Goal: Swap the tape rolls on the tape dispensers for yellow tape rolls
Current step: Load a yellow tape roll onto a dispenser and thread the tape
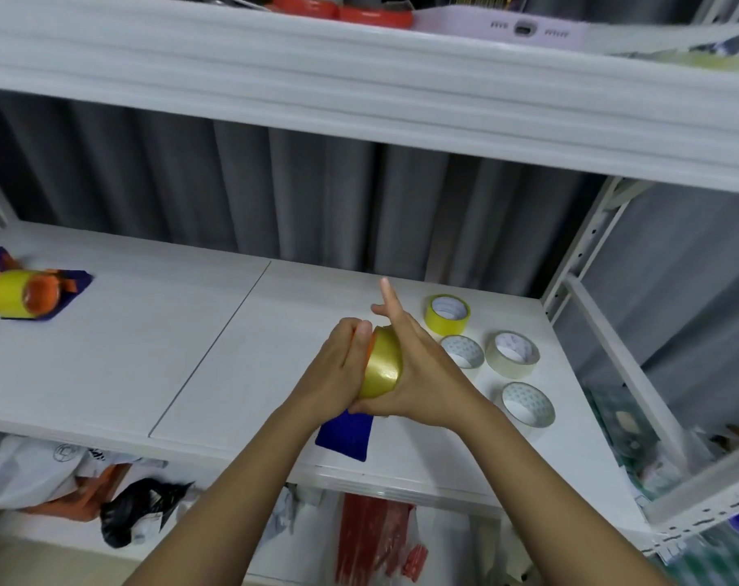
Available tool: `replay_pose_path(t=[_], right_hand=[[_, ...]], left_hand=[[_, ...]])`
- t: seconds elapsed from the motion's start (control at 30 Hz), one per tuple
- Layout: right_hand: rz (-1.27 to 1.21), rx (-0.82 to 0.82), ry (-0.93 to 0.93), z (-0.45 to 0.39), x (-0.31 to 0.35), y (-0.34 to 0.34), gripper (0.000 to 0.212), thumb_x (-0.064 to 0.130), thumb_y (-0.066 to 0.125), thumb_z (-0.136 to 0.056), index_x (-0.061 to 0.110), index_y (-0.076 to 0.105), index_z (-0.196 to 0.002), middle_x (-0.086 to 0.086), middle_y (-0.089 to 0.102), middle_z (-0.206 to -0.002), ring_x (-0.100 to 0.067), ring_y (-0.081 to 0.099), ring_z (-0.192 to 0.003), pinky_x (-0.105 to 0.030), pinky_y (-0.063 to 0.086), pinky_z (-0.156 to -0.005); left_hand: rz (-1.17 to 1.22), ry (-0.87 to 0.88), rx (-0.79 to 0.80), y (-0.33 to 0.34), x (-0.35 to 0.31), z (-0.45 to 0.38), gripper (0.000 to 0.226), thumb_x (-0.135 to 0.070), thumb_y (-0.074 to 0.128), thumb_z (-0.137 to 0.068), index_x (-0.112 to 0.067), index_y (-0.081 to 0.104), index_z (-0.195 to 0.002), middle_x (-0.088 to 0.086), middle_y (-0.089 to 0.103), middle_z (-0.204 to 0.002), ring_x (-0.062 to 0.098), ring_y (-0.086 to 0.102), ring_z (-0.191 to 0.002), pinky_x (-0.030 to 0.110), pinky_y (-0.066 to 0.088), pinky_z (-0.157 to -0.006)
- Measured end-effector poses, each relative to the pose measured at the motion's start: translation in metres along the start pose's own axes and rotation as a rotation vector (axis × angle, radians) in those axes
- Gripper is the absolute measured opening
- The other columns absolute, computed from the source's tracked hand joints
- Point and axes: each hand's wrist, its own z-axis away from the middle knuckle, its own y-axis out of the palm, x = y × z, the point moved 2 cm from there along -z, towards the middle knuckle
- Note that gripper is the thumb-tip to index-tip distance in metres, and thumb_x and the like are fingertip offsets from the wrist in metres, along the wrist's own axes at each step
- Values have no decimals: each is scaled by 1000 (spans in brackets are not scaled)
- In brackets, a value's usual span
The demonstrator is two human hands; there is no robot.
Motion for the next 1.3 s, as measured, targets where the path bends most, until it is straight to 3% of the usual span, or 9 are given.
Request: replay_pose_path(t=[0.13,0.23,0.3,0.47,0.6,0.73,0.83,1.13,1.3], right_hand=[[-44,16,48,-8,4,-2,135,41,87,-49,65,-15,-134,16,44,-128,-9,52,-111,-33,55,-83],[-18,1,84,-11,1,5,134,46,85,-51,62,-18,-135,12,51,-113,-10,56,-99,-29,55,-75],[83,-8,99,-12,-1,14,134,47,83,-53,58,-22,-136,8,53,-106,-16,55,-94,-32,53,-73],[230,-29,43,-13,-8,31,125,47,76,-61,55,-24,-137,12,55,-109,-12,52,-101,-24,44,-78],[-348,-89,145,-3,-30,11,92,38,77,-73,55,17,-141,24,46,-128,3,47,-118,-20,46,-96],[-445,-12,254,3,-42,-9,48,43,60,-83,40,49,-130,16,58,-127,-1,49,-123,-33,38,-109],[-532,209,278,3,-36,-7,43,40,60,-83,32,57,-125,12,66,-119,-6,59,-114,-21,50,-92],[-624,192,366,-2,-39,10,49,42,69,-69,15,60,-109,-8,69,-101,-23,67,-93,-35,53,-86],[-713,170,362,-5,-41,17,36,45,62,-74,14,60,-94,-2,67,-87,-20,64,-88,-41,51,-89]], left_hand=[[130,-174,130,-8,7,-5,76,-78,15,-74,-31,43,-127,0,52,-123,14,56,-104,26,48,-79],[-78,-69,38,-18,6,-7,54,-58,26,-93,-23,52,-127,0,41,-137,9,48,-109,21,41,-84],[-80,-70,68,-19,5,-6,46,-54,28,-96,-23,60,-105,6,56,-121,10,56,-94,22,45,-78],[100,-213,146,-5,14,0,32,-55,40,-92,-29,42,-111,-11,59,-103,7,63,-88,12,50,-59],[333,-235,76,-12,27,-2,40,-43,48,-92,-16,50,-122,5,63,-115,21,63,-101,29,53,-79],[503,-184,42,-24,30,-8,32,-35,47,-93,-15,63,-110,4,68,-102,19,64,-92,28,53,-73],[488,-193,70,-26,27,-10,32,-39,43,-94,-25,71,-85,-5,72,-83,11,68,-79,20,53,-62],[201,-181,45,-30,19,-13,84,-70,9,-78,-11,68,-90,3,71,-87,15,68,-83,22,52,-77],[-33,-65,-180,-28,20,-17,72,-66,10,-84,-11,48,-57,1,53,-52,9,55,-53,21,47,-62]])
